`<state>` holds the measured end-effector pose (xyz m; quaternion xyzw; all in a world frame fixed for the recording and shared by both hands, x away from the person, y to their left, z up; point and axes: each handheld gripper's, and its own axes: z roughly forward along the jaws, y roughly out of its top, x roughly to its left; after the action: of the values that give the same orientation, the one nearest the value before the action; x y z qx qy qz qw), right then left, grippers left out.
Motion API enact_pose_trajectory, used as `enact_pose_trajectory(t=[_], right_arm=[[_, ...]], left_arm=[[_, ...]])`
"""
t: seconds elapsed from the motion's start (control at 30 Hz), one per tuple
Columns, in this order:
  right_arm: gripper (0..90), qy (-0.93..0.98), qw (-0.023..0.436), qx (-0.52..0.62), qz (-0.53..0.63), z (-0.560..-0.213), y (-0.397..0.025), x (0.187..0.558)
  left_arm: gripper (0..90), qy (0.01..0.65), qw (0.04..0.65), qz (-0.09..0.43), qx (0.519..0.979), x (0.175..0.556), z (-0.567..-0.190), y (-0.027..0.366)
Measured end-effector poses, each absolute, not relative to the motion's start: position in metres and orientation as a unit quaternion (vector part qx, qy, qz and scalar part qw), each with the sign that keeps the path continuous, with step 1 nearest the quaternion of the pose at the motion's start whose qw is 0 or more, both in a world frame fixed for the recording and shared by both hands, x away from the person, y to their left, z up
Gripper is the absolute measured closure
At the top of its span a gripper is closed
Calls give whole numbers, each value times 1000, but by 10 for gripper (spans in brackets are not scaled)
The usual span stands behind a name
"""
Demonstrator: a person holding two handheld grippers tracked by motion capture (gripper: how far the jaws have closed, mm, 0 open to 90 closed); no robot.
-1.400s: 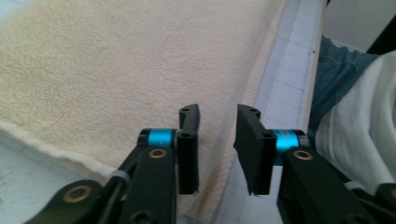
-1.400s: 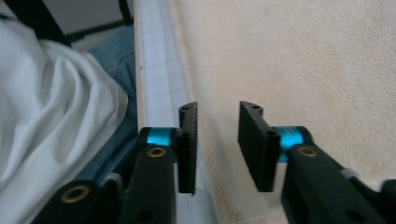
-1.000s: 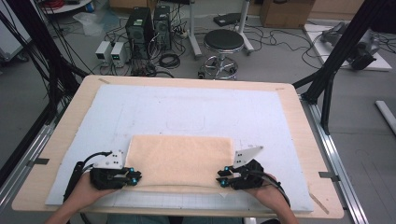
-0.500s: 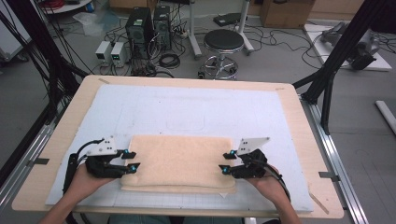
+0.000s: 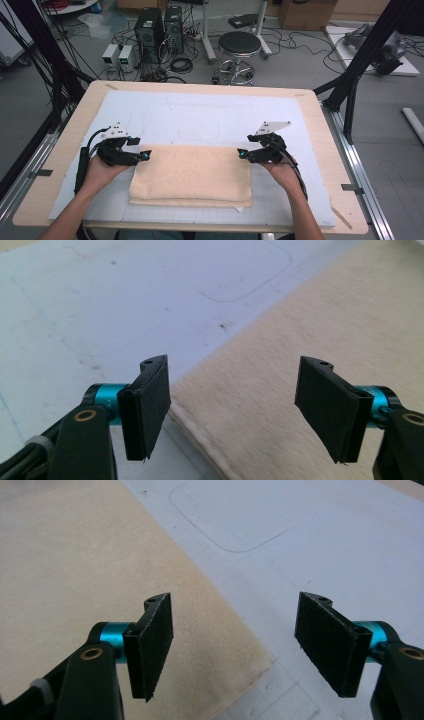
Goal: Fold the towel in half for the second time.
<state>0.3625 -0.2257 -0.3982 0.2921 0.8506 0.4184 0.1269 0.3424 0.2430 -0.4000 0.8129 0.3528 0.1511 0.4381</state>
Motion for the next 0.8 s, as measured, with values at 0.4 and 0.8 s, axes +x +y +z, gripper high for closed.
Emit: enact_pose_trajectory(t=[0.4, 0.8], right_arm=[[272, 870, 96, 304, 375, -424, -216, 377], [367, 873, 39, 310, 374, -435, -218, 382]], left_arm=[[310, 392, 426, 121, 806, 369, -423, 247], [406, 390, 406, 79, 823, 372, -435, 243]])
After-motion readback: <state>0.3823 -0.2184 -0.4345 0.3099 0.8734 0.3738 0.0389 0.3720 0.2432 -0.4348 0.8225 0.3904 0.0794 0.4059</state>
